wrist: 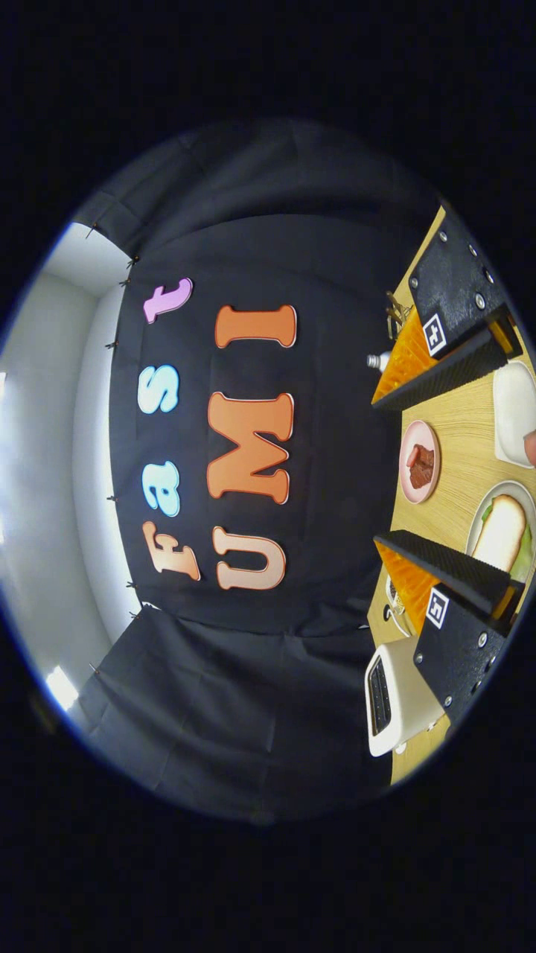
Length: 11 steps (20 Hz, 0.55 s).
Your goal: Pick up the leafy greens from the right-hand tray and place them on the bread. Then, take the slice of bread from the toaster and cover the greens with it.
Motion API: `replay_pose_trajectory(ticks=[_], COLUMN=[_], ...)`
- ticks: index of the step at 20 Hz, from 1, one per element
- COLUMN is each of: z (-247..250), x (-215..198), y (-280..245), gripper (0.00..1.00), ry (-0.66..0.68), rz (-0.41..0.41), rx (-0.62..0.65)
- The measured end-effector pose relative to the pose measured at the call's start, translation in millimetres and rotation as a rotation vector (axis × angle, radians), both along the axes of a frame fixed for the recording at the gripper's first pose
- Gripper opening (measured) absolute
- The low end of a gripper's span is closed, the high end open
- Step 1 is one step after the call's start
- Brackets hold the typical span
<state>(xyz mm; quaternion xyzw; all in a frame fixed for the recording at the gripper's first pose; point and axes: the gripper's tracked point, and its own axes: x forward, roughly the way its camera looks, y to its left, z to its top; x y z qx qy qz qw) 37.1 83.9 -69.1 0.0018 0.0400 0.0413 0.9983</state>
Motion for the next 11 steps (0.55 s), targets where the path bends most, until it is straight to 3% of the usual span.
replay_pose_trajectory(ticks=[11], z=[-5.3], x=[-11.1], y=[6.7], gripper=[0.98], ry=[-0.059], rz=[0.008], rx=[0.014])
